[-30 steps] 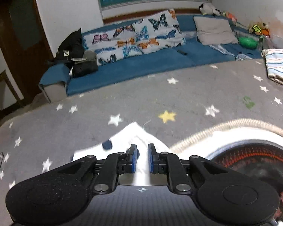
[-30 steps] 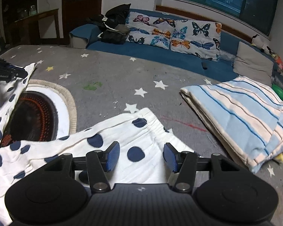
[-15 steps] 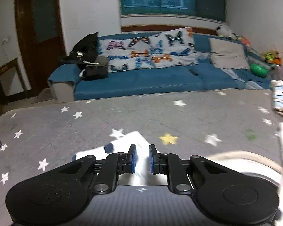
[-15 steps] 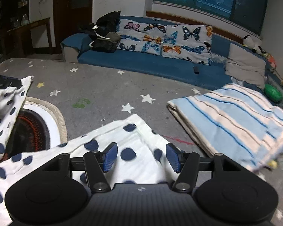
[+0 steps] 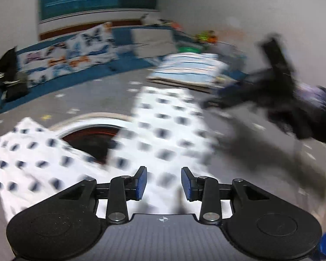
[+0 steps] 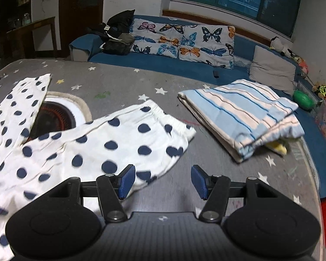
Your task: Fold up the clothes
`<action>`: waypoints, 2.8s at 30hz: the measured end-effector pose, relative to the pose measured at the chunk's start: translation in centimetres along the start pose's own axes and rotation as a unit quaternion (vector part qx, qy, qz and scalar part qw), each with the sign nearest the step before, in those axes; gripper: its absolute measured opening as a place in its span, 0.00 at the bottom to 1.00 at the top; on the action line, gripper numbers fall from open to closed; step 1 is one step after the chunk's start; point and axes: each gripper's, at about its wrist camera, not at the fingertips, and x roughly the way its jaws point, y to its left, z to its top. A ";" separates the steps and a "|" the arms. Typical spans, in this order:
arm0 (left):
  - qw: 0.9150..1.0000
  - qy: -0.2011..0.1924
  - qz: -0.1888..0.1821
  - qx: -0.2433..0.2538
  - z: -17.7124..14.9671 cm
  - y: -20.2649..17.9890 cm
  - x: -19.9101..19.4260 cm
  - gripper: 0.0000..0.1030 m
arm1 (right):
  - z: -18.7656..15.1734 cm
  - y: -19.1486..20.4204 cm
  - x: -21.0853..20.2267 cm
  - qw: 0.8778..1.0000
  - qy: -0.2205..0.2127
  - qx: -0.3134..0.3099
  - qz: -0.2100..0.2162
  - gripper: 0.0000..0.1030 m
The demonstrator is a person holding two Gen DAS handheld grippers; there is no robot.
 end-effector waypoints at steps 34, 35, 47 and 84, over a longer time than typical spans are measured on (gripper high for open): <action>0.969 0.116 -0.207 0.073 -5.8 -6.6 2.2 0.07 | 2.5 -3.3 8.2 0.999 0.010 0.041 0.029 0.25; 0.968 0.117 -0.210 0.071 -5.8 -6.5 2.3 0.07 | 2.7 -3.2 8.7 0.999 0.008 0.036 0.027 0.24; 0.973 0.097 -0.204 0.050 -6.1 -6.4 2.1 0.40 | 4.2 -3.8 8.5 1.000 0.002 0.020 -0.005 0.26; 0.956 -0.030 0.131 -0.261 -13.7 8.9 -11.5 0.53 | -11.7 14.6 -10.0 0.972 0.029 -0.176 0.155 0.48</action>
